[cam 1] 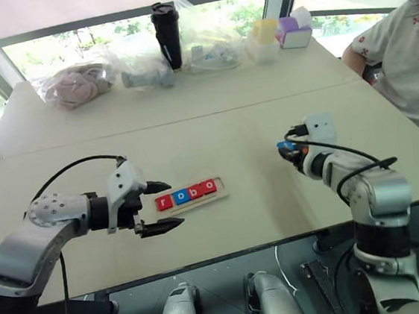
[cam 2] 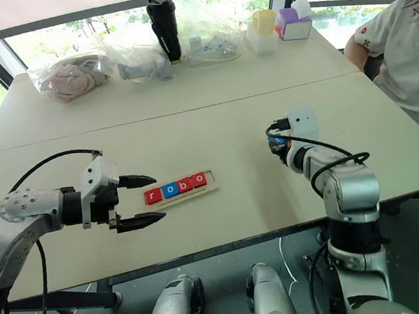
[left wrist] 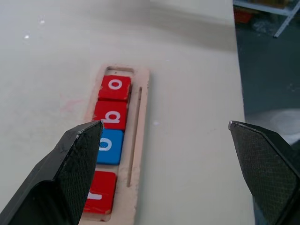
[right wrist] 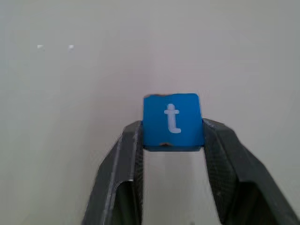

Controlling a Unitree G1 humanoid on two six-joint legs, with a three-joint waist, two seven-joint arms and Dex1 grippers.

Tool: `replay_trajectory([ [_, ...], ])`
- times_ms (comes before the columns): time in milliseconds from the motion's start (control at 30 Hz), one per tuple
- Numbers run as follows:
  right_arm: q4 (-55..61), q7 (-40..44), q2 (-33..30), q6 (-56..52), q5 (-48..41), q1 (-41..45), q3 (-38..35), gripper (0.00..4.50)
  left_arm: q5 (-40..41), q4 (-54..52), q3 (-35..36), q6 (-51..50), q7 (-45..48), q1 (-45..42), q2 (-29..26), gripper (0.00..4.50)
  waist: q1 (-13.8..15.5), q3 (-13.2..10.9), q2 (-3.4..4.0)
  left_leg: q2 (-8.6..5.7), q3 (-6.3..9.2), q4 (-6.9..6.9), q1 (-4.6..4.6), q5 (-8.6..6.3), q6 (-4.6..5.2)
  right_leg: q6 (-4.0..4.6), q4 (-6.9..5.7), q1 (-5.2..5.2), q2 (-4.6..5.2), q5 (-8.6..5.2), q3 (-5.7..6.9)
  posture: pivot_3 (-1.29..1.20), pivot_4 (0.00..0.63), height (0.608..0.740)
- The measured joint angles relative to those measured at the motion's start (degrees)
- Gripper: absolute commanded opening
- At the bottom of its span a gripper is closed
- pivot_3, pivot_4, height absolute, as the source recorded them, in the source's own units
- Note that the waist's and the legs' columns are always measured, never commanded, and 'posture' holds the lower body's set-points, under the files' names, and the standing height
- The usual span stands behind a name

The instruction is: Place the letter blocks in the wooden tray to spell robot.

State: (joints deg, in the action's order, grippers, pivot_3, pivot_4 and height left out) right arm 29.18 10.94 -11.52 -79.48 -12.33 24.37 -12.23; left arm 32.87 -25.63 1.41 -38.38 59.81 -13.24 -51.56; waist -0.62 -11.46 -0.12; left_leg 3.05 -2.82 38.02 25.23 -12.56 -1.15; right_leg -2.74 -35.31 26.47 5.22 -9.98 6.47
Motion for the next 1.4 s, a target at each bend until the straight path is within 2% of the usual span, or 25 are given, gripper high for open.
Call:
replay_trajectory([
  [100,3.6,-3.2,6.2,-6.2,0.2,-0.9,-0.2,1.17,0.2,0.3,-0.1,0.1,0.3,-1.2,0.0,4.50,0.0,0.0,0.01,-0.01,-0.01,0.00,0.03,0.00,0.00,0.05,0.06,0.01,0.00,0.03,0.00,0.00,0.150,0.740],
  [300,5.3,-8.0,11.7,-10.4,2.4,-1.3,0.5,1.17,-0.8,1.6,-1.7,0.5,0.2,-2.3,0.6,4.50,0.0,0.0,0.01,-0.04,-0.06,-0.01,0.15,0.00,0.00,0.03,0.20,0.05,0.02,0.03,-0.01,0.00,0.150,0.740],
  [400,5.6,-9.6,13.0,-10.7,3.3,-1.4,1.5,2.56,-1.2,2.1,-2.5,0.6,-0.1,-2.4,1.1,4.50,0.0,0.0,0.01,-0.04,-0.06,-0.02,0.14,0.00,0.00,0.01,0.19,0.06,0.01,0.02,-0.02,0.00,0.150,0.740],
  [433,5.6,-9.7,13.3,-10.7,3.3,-1.5,1.7,3.16,-1.2,2.2,-2.6,0.6,-0.1,-2.4,1.1,4.50,0.0,0.0,0.01,-0.04,-0.06,-0.02,0.14,0.00,0.00,0.01,0.19,0.06,0.01,0.01,-0.02,0.00,0.150,0.740],
  [533,6.0,-9.5,13.3,-10.9,3.1,-1.5,2.6,4.46,-1.3,2.2,-2.7,0.7,-0.2,-2.3,1.1,4.50,0.0,0.0,0.01,-0.03,-0.04,-0.02,0.13,0.00,0.00,0.02,0.19,0.06,0.01,0.01,-0.01,0.00,0.150,0.740],
  [600,6.6,-7.2,10.2,-11.7,1.7,-1.5,4.3,4.46,-1.5,2.2,-2.7,1.1,-0.2,-2.2,1.1,4.50,0.0,0.0,0.02,-0.04,-0.04,-0.02,0.14,-0.01,-0.01,0.02,0.20,0.05,0.05,0.01,-0.01,0.00,0.150,0.740],
  [667,8.3,-1.4,0.7,-8.8,-1.1,-1.8,8.2,4.46,-1.7,2.2,-2.7,1.2,-0.2,-2.0,1.1,4.50,0.0,0.0,0.05,-0.10,-0.06,-0.02,0.17,-0.01,-0.01,0.02,0.24,0.05,0.12,0.01,-0.02,0.00,0.150,0.740],
  [733,10.9,6.2,-10.9,-1.3,-3.2,-2.1,11.5,4.46,-1.9,2.3,-2.7,1.2,-0.2,-1.7,1.1,4.50,0.0,0.0,0.07,-0.15,-0.10,-0.03,0.17,-0.02,-0.02,-0.03,0.34,0.05,0.19,-0.02,-0.01,0.00,0.150,0.740],
  [833,9.6,20.0,-22.2,11.6,-7.1,-3.6,11.5,4.46,-2.2,2.9,-2.8,1.4,0.0,-1.9,1.1,4.50,0.0,0.0,-0.01,-0.15,-0.07,-0.10,0.15,-0.03,-0.02,-0.07,0.40,0.01,0.16,-0.05,0.01,0.00,0.150,0.740],
  [900,5.4,27.5,-27.3,20.8,-7.8,-5.2,11.3,4.46,-2.4,3.4,-2.9,1.5,0.1,-2.0,1.0,4.50,0.0,0.0,-0.05,-0.15,-0.06,-0.10,0.14,-0.03,-0.01,-0.07,0.41,0.00,0.13,-0.05,0.02,0.00,0.150,0.740],
  [1000,-4.8,36.4,-30.0,32.5,-8.3,-6.8,11.3,4.46,-2.7,3.7,-3.1,1.6,0.8,-2.8,0.9,4.50,0.0,0.0,-0.08,-0.15,-0.07,-0.07,0.11,-0.03,-0.01,-0.07,0.42,-0.05,0.13,-0.05,0.02,0.00,0.150,0.740],
  [1033,-12.6,39.8,-30.4,39.0,-7.3,-6.4,12.3,4.46,-3.1,3.8,-3.5,1.6,1.5,-3.2,0.4,4.50,-0.1,0.0,-0.12,-0.15,-0.08,-0.03,0.09,-0.03,-0.01,-0.06,0.42,-0.09,0.12,-0.05,0.02,0.00,0.150,0.740],
  [1200,-35.3,45.9,-29.9,55.3,-1.2,-1.4,17.5,4.46,-3.7,4.7,-4.0,1.7,3.0,-3.6,-0.3,4.50,-0.2,0.0,-0.10,-0.16,-0.14,-0.02,0.13,-0.02,0.01,-0.07,0.35,0.01,0.12,-0.04,0.00,0.00,0.150,0.740],
  [1400,-45.3,49.2,-28.1,63.2,1.0,4.3,18.7,4.46,-4.9,4.9,-4.0,2.0,3.5,-4.2,-1.1,4.50,0.1,0.0,-0.11,-0.13,-0.10,-0.03,0.13,-0.01,0.02,-0.07,0.30,0.00,0.06,-0.03,-0.01,0.00,0.150,0.740],
])
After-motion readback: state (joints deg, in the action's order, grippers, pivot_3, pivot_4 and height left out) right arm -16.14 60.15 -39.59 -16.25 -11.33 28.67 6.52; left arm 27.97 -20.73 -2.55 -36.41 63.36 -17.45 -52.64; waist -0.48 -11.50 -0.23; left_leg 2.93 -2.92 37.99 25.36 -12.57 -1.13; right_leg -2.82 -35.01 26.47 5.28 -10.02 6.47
